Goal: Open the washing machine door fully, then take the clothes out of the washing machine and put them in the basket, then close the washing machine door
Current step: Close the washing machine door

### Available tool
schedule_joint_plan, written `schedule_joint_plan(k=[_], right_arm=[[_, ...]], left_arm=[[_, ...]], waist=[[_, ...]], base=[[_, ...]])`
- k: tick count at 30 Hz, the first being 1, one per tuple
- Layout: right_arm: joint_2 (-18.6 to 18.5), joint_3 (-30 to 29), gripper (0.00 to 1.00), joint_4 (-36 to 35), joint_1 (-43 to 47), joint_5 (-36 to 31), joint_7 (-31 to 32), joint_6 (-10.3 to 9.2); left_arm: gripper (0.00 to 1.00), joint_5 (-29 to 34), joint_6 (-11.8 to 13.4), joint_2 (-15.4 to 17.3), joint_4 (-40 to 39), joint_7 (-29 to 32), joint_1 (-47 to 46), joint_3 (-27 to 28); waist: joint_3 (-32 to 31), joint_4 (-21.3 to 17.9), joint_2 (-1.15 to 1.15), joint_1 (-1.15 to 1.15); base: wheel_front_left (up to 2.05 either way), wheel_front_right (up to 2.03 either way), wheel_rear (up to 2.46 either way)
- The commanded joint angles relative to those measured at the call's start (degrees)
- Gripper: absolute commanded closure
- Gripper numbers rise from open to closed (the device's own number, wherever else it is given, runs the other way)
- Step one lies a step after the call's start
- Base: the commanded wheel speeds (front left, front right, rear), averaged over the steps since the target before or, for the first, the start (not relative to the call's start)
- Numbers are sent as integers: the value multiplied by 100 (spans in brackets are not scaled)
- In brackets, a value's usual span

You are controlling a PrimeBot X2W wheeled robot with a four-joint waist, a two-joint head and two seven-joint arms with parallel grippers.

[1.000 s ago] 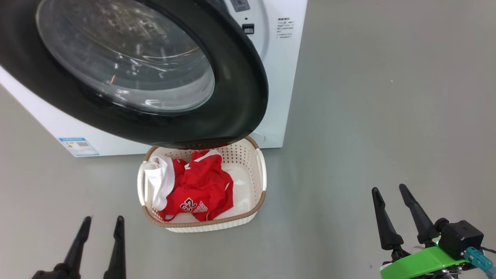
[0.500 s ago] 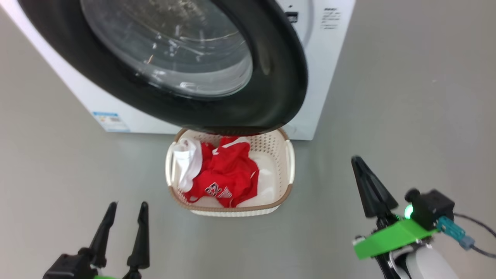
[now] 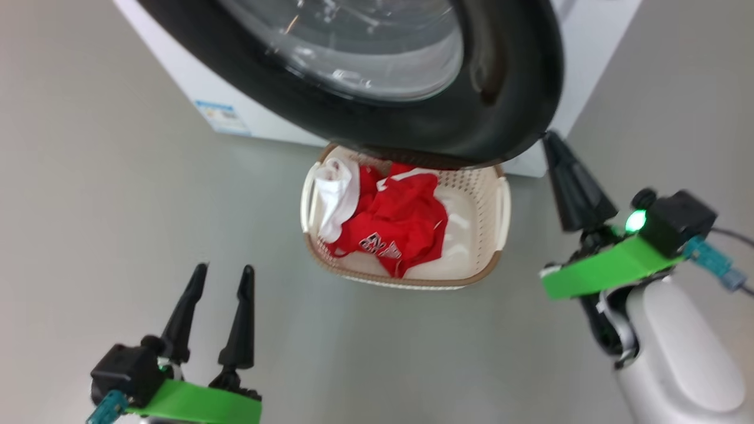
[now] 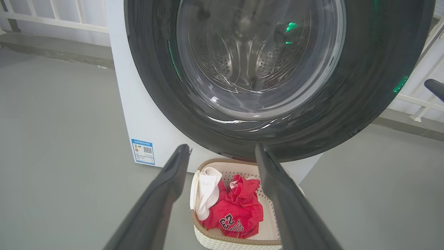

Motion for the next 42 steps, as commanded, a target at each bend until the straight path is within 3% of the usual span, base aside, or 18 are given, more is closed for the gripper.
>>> schedule_joint_plan(k=[1,32,42], right_arm=[[3,47,100,-108,-200,-17,-36,43],[-431,-892,100,61,-2342,64,-36,43],[-360,-683,100,81,-2305,71,-36,43]], left_arm=[[0,-52,-30,47,-102,-53,-182,124],[0,-499,-30,45,-240,-53,-1198,-617],[0,-509,-30,45,-183,-54,-1225,-579]], waist=[[363,357,0,0],[1689,911,0,0],[1621,847,0,0]], base=[[0,0,0],[0,0,0],[0,0,0]])
